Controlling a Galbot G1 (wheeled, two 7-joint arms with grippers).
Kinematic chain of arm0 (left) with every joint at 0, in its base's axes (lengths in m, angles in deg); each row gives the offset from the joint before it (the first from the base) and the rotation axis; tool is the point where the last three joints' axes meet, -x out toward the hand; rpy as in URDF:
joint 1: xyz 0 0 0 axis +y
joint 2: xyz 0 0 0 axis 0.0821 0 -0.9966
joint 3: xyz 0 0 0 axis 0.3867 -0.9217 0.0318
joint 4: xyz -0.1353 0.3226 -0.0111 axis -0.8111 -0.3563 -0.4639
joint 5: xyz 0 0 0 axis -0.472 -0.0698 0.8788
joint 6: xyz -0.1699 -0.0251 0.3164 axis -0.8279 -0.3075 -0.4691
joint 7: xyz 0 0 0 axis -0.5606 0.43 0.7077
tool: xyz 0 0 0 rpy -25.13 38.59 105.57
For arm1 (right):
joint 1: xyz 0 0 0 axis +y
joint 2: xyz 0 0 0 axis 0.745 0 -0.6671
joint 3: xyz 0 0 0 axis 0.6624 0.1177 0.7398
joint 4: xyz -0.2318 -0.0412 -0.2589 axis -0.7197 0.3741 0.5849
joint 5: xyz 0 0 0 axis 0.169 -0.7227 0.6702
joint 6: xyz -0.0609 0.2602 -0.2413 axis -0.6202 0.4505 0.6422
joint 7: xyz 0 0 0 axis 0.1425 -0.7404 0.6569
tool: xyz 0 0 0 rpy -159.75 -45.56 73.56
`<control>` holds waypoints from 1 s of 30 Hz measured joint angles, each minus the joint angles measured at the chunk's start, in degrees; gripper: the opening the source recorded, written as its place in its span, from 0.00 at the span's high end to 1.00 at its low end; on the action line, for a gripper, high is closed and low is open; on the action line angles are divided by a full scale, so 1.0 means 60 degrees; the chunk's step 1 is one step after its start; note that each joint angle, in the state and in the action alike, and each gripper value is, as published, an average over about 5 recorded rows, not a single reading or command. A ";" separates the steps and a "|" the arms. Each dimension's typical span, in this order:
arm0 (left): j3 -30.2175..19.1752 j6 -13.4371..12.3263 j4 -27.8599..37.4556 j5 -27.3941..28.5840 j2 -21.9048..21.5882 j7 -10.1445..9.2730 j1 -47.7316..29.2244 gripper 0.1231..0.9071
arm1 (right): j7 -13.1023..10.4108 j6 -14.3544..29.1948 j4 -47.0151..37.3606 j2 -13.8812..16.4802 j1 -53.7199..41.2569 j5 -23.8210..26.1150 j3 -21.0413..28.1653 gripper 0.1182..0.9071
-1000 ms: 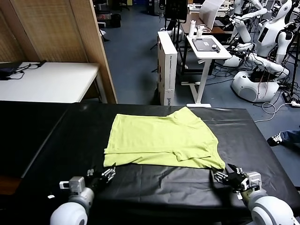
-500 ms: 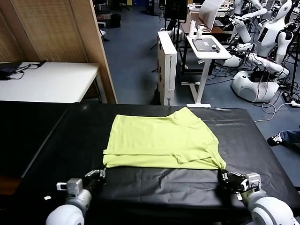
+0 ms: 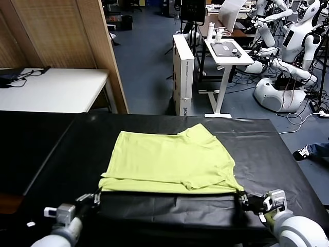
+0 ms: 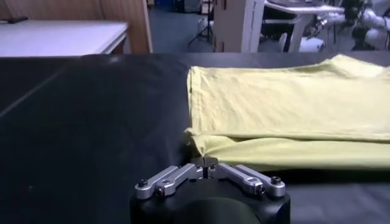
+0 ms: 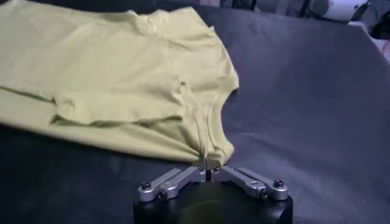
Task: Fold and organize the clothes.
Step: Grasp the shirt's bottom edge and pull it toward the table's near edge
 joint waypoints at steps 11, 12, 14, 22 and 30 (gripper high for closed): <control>0.0232 -0.0030 0.0032 -0.0021 -0.0062 0.0000 0.0290 0.97 | 0.0028 -0.0001 0.0060 -0.0195 0.0492 0.0209 -0.0020 0.97; 0.0234 -0.0026 0.0032 -0.0027 -0.0064 -0.0002 0.0287 0.97 | 0.0026 -0.0001 0.0074 -0.0219 0.0518 0.0218 -0.0023 0.97; 0.0235 -0.0021 0.0028 -0.0035 -0.0056 -0.0006 0.0291 0.97 | 0.0020 -0.0001 0.0105 -0.0252 0.0556 0.0232 -0.0025 0.97; 0.0232 0.0051 -0.0073 -0.0046 0.0022 -0.0091 0.0337 0.97 | -0.0248 -0.0001 0.0317 -0.0270 0.0778 0.0299 -0.0118 0.88; 0.0305 0.0302 -0.0256 -0.0117 0.0031 -0.0360 0.0401 0.65 | -0.0363 -0.0002 0.0706 -0.0314 0.1051 0.0236 -0.0419 0.27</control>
